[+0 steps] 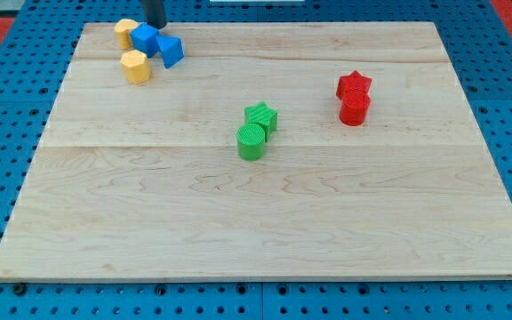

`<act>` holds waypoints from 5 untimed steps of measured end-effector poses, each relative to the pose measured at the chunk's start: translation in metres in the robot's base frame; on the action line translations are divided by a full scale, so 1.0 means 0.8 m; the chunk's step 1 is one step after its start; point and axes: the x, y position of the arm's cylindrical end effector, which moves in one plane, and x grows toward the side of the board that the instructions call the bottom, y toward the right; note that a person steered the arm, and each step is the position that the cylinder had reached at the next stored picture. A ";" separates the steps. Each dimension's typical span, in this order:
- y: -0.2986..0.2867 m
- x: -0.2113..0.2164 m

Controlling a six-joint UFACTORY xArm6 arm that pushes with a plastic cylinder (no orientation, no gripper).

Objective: Move the yellow heart closer to the yellow hexagon

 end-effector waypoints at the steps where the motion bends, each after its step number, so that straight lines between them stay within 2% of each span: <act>1: -0.045 0.011; 2: -0.122 0.006; 3: -0.142 0.017; 4: -0.079 0.064; 5: -0.077 0.130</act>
